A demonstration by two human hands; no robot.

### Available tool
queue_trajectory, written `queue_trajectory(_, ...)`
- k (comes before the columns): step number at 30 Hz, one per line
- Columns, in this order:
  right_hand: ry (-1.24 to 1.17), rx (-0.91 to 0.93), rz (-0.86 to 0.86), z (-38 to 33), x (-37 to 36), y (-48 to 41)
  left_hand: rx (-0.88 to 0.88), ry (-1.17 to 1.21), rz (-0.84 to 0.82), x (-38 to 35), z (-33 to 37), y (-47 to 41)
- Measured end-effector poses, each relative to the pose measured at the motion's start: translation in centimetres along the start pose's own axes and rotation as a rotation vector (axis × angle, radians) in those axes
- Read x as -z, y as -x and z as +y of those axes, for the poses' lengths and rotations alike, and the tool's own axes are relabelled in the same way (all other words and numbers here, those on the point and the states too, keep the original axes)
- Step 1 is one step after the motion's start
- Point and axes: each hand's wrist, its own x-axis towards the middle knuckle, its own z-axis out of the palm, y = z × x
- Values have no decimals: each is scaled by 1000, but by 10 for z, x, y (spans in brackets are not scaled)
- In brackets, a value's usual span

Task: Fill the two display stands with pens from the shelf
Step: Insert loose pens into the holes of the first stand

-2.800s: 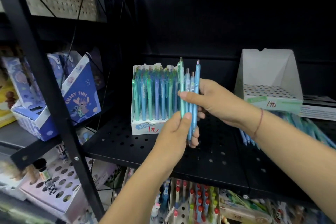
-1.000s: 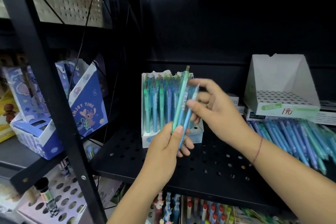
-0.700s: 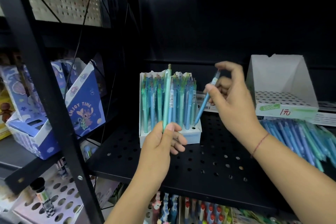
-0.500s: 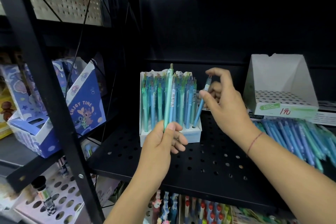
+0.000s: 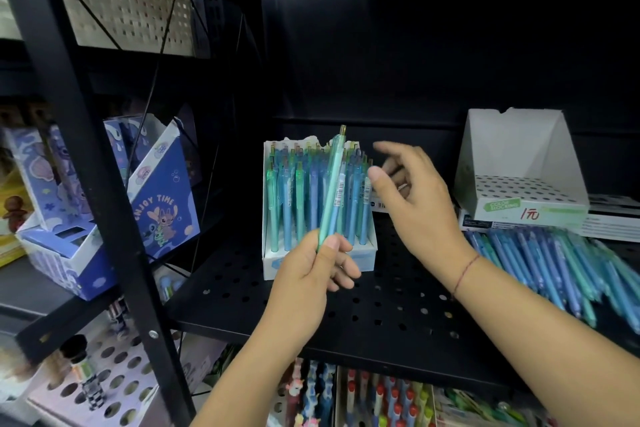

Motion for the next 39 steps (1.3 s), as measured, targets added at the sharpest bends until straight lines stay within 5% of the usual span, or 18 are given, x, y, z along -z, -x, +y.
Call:
queue_trajectory(9, -330, -275, -422, -32, 13, 0, -63, -41, -102, -15, 18, 1)
queue_trajectory(13, -312, -235, -401, -28, 17, 3, -67, -259, -74, -16, 17, 5)
queue_trajectory(17, -424, -476, -168, -15, 26, -7, -160, -577, 245, 7, 5, 11)
queue_trajectory(20, -283, -698, -270, 6, 25, -10, -26, -553, 498, 30, 0, 10)
queue_trajectory(26, -86, -876, -570, 32, 0, 3, 181, -528, 282, 49, -5, -6)
queue_trajectory(39, -222, -922, -467, 67, -46, -29, 225, -285, 224, 64, -22, -56)
